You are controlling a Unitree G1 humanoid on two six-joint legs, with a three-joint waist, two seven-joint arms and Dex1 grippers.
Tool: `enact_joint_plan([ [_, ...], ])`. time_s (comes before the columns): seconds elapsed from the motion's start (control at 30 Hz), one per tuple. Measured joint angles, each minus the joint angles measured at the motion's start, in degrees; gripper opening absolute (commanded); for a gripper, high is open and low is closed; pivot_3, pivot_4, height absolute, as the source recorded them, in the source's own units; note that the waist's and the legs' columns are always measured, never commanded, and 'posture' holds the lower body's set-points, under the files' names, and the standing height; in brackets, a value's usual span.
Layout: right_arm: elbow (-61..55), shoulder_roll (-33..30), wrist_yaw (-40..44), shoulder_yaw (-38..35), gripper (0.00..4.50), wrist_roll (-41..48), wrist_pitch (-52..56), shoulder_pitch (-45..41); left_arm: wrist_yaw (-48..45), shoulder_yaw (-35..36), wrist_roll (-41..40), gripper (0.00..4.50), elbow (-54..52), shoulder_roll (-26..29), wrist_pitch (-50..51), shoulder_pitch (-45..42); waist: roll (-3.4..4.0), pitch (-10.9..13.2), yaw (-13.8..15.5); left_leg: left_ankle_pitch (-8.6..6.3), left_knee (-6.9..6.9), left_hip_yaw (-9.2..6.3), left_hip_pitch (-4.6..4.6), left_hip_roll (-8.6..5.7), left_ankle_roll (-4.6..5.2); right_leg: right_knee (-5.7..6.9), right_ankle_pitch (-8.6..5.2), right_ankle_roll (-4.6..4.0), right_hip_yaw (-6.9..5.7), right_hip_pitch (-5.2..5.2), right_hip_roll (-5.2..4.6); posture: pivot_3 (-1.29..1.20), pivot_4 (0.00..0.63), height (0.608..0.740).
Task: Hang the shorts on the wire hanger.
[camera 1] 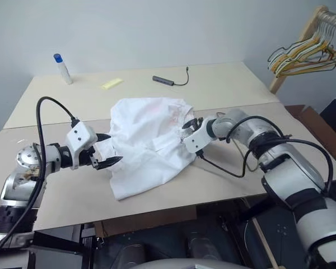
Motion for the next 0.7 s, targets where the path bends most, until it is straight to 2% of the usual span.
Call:
enact_joint_plan([
  [0.13, 1.57, -0.29, -0.08, 0.68, 0.94, -1.01, -0.88, -1.04, 0.06, 0.09, -0.21, 4.5, -2.57, 0.07, 1.01, 1.18, 0.01, 0.0, 0.28, 0.0, 0.0, 0.0, 0.01, 0.01, -0.01, 0.01, 0.0, 0.0, -0.01, 0.0, 0.0, 0.08, 0.0, 0.74],
  [0.17, 1.57, -0.52, -0.08, 0.68, 0.46, -1.01, -1.09, -1.34, 0.05, 0.09, -0.23, 4.5, -3.31, 0.07, 1.11, 1.18, 0.01, 0.01, 0.31, 0.0, -0.01, 0.0, 0.01, 0.01, -0.01, 0.01, 0.0, 0.0, -0.01, 0.0, 0.01, 0.07, 0.0, 0.74],
  [0.23, 1.26, -1.32, 0.07, 0.66, 0.01, -0.96, -1.63, -1.6, 0.07, 0.04, -0.23, 4.5, -4.61, 0.07, 1.29, 1.21, 0.01, 0.01, 0.33, 0.0, -0.01, -0.01, 0.01, 0.01, -0.01, 0.0, 0.0, 0.0, -0.01, 0.01, 0.01, 0.07, 0.0, 0.74],
  [0.43, -5.92, -5.59, 3.3, -1.97, 0.01, 1.95, -2.11, 0.42, 0.04, -2.64, -0.06, 4.5, -8.38, 0.07, 3.03, 1.39, 0.02, 0.01, 0.37, 0.0, -0.01, -0.02, 0.01, 0.01, 0.0, -0.01, 0.0, 0.0, 0.0, 0.01, 0.01, 0.03, 0.0, 0.74],
  [0.6, -20.55, -10.95, 13.28, -6.74, 0.01, 9.27, 2.19, 8.02, 0.34, -6.66, 1.31, 4.5, -12.38, 0.41, 5.16, 2.0, 0.02, 0.01, 0.42, -0.01, 0.0, -0.02, 0.02, 0.01, 0.01, -0.02, 0.0, 0.01, 0.01, 0.04, 0.01, 0.01, 0.0, 0.74],
  [0.7, -28.3, -12.9, 16.55, -8.95, 0.01, 11.34, 6.68, 12.1, 1.61, -9.46, 2.65, 4.5, -13.73, 0.25, 7.29, 2.45, 0.02, 0.01, 0.29, -0.01, 0.0, -0.01, 0.05, 0.01, 0.02, 0.0, 0.0, 0.01, 0.04, 0.03, 0.02, -0.01, 0.0, 0.74],
])
